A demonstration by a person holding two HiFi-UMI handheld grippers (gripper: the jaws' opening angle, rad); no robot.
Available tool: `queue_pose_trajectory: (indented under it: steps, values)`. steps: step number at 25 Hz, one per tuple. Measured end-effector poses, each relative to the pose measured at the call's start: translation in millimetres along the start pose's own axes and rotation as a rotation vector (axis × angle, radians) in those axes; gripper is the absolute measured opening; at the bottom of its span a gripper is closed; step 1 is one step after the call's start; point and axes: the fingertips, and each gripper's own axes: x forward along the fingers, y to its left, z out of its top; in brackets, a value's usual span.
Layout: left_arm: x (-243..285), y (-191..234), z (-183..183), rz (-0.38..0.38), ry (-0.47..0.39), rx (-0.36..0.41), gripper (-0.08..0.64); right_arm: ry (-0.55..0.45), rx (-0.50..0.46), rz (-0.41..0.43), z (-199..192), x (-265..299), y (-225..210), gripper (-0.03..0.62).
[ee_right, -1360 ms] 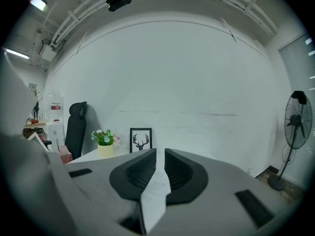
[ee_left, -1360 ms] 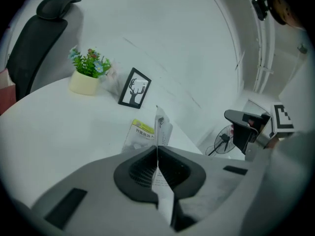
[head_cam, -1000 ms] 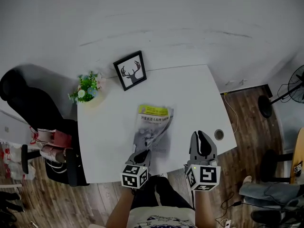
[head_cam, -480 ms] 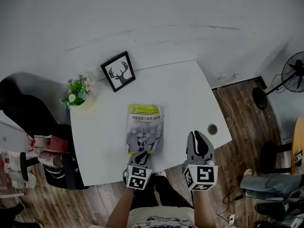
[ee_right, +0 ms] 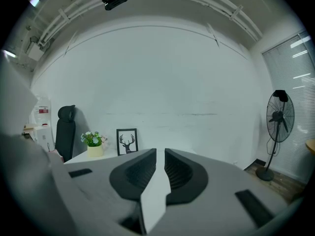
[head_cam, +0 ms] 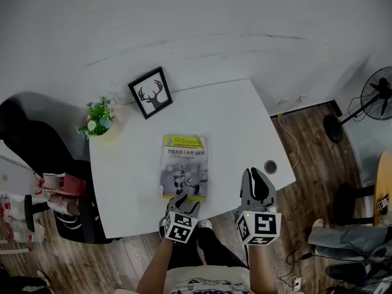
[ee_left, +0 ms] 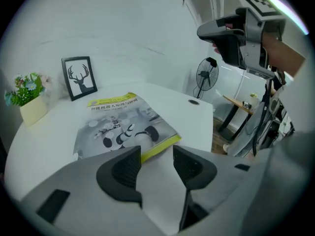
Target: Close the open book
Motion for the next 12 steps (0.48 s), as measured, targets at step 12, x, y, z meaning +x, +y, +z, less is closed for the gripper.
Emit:
queue_pose_trajectory:
  steps: [12]
  values:
    - [-77.5,20.9,86.5,0.049,-0.361,-0.221,0.199,-0.054,-0.006,0.083,22.9,0.2,25.7,0.048]
